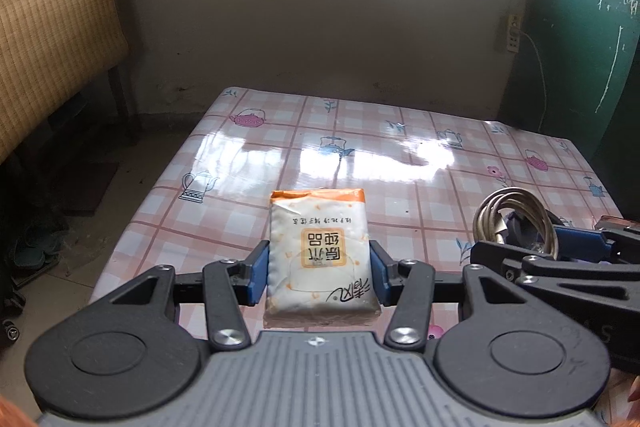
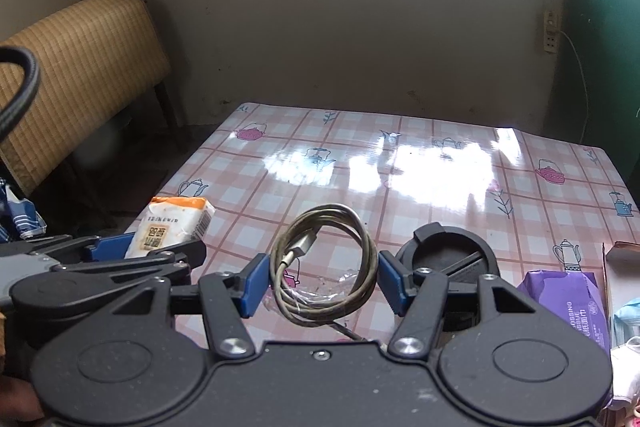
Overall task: Organize soft objects
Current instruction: 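Carry the tissue pack and cable with both tools toward the box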
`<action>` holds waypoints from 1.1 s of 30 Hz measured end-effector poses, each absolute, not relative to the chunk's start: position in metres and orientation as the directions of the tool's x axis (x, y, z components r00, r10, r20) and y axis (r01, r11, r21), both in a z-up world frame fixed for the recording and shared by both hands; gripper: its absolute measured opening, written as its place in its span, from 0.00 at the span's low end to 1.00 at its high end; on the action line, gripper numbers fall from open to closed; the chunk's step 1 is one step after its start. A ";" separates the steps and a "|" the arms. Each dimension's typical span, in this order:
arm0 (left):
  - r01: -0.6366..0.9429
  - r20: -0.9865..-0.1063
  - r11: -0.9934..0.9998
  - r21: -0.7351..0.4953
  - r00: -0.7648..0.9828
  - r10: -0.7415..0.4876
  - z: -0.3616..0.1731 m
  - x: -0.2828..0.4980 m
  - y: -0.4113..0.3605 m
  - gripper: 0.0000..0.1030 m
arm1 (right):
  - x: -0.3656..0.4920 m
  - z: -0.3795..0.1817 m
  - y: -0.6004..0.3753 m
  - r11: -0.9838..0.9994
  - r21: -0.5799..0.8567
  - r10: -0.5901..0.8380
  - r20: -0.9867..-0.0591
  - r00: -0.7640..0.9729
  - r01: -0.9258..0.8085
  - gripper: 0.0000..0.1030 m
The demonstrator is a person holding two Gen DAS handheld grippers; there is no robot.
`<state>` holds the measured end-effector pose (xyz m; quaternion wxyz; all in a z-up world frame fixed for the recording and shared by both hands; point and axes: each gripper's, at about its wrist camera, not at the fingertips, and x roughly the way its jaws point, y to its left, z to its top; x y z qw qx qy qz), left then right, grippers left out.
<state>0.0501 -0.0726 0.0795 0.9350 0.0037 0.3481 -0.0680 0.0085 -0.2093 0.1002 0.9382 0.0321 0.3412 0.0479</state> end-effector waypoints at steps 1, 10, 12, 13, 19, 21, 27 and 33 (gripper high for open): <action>0.134 -0.651 0.990 -0.040 0.748 -0.128 0.080 0.050 -0.074 0.50 | 0.008 0.101 -0.210 0.994 0.092 0.110 -0.638 0.763 -0.066 0.68; 0.174 -0.650 0.984 -0.037 0.743 -0.156 0.081 0.048 -0.092 0.50 | 0.000 0.105 -0.229 0.995 0.091 0.085 -0.633 0.770 -0.035 0.68; 0.182 -0.650 0.983 -0.037 0.742 -0.162 0.081 0.047 -0.097 0.50 | -0.002 0.106 -0.234 0.996 0.090 0.079 -0.632 0.771 -0.028 0.68; 0.186 -0.650 0.982 -0.038 0.742 -0.165 0.082 0.047 -0.100 0.50 | -0.003 0.107 -0.237 0.996 0.091 0.077 -0.631 0.772 -0.025 0.68; 0.215 -0.649 0.976 -0.040 0.737 -0.189 0.083 0.046 -0.114 0.50 | -0.007 0.110 -0.252 0.996 0.090 0.061 -0.629 0.775 -0.004 0.68; 0.223 -0.649 0.974 -0.043 0.735 -0.197 0.084 0.047 -0.118 0.50 | -0.008 0.112 -0.257 0.996 0.093 0.056 -0.629 0.776 0.003 0.68; 0.246 -0.645 0.968 -0.038 0.734 -0.212 0.090 0.051 -0.136 0.50 | -0.011 0.120 -0.271 0.996 0.087 0.036 -0.622 0.782 0.024 0.68; 0.275 -0.646 0.961 -0.040 0.727 -0.235 0.091 0.049 -0.155 0.50 | -0.017 0.124 -0.290 0.994 0.096 0.022 -0.620 0.784 0.048 0.68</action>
